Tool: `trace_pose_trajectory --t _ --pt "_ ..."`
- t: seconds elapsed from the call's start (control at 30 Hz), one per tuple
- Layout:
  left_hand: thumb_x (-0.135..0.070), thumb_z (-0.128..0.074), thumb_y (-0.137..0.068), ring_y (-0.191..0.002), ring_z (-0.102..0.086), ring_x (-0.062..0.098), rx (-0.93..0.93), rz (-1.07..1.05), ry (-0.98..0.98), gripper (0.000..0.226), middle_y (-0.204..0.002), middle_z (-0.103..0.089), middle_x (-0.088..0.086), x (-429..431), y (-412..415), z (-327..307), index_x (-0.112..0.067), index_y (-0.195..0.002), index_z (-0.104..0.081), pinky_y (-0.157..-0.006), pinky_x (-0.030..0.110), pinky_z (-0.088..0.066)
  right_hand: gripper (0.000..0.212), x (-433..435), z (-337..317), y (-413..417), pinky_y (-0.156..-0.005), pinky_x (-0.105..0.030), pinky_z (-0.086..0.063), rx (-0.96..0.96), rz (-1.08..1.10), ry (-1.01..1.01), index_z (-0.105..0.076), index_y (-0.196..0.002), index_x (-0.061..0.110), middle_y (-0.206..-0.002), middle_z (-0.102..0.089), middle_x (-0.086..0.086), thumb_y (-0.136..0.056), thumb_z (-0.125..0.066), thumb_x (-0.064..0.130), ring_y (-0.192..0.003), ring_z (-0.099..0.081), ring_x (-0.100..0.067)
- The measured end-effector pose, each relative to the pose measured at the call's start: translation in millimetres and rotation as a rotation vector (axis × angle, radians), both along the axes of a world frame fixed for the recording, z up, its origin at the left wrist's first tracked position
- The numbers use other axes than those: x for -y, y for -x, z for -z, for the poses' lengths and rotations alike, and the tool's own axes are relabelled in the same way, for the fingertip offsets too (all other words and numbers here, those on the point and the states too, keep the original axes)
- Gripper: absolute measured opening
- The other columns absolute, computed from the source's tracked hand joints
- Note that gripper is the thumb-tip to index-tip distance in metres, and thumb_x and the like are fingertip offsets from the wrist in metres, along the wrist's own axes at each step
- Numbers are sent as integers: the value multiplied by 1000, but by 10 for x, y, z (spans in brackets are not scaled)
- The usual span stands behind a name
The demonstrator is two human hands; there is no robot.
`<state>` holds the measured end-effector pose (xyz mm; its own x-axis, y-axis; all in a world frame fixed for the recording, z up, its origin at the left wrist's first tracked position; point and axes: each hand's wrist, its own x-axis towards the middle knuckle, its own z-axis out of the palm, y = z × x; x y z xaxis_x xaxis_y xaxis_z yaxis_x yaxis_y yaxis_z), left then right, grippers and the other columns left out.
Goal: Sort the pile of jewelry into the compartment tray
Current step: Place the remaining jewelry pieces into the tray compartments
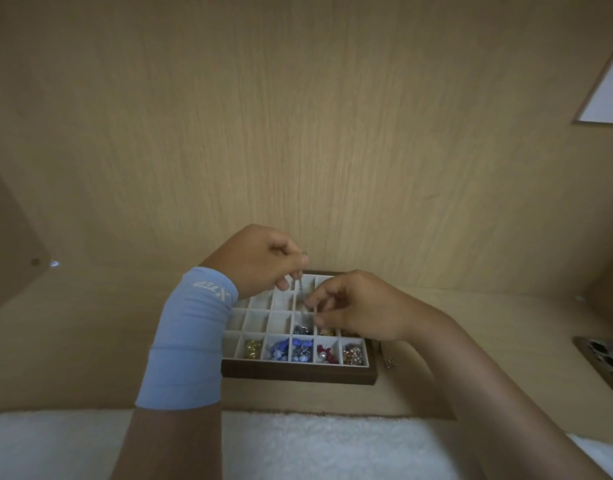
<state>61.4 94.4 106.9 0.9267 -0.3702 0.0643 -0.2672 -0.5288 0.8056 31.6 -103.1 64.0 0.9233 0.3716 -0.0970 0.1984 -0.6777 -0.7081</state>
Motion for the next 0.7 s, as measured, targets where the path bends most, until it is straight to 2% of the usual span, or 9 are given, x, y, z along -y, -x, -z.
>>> trace_pose_trajectory --t 0.1,0.2,0.37,0.47,0.57,0.63,0.7 --pt "-29 -69 -88 -73 -73 16 -69 34 -103 13 -79 -75 -7 6 -12 54 -17 -87 -76 -82 39 -58 10 230 -147 -17 -72 -18 -51 31 75 81 -75 -95 28 -83 -73 15 -89 -73 20 -75 -68 5" --pt "-29 -70 -87 -75 -73 16 -106 48 -139 12 -78 -75 -7 49 -12 64 -19 -86 -76 -77 33 -58 13 508 -222 -46 -72 -16 -44 72 170 253 -77 -87 28 -83 -69 18 -88 -72 16 -81 -64 2" --pt "-27 -70 -88 -71 -71 12 -137 104 -168 9 -71 -74 -9 142 18 56 -21 -84 -76 -62 21 -51 22 663 -188 -30 -65 -18 -43 -102 180 424 -75 -77 30 -78 -67 18 -82 -72 9 -76 -61 1" --pt "-34 -71 -85 -68 -68 3 -42 79 -116 11 -72 -73 -12 179 14 25 -25 -81 -77 -63 21 -51 15 582 -160 -16 -67 -19 -46 -145 141 440 -78 -78 28 -78 -70 16 -76 -79 14 -79 -63 -1" --pt "-38 -71 -84 -66 -65 4 -46 67 -91 15 -72 -73 -9 185 18 24 -25 -78 -76 -61 22 -50 14 524 -141 0 -79 -26 -55 -152 151 444 -79 -78 29 -78 -72 18 -69 -87 21 -83 -65 0" --pt "-38 -71 -84 -62 -64 7 -89 65 -156 15 -72 -74 -4 156 8 65 -24 -79 -75 -59 22 -49 16 501 -142 13 -84 -30 -56 -135 157 487 -80 -79 31 -79 -73 20 -67 -88 25 -85 -65 0" --pt "-40 -72 -83 -63 -66 8 -118 35 -272 16 -70 -74 -3 108 -17 132 -25 -79 -77 -60 23 -51 15 478 -140 22 -81 -32 -59 -125 150 509 -80 -78 34 -79 -73 21 -67 -86 27 -84 -66 -1"
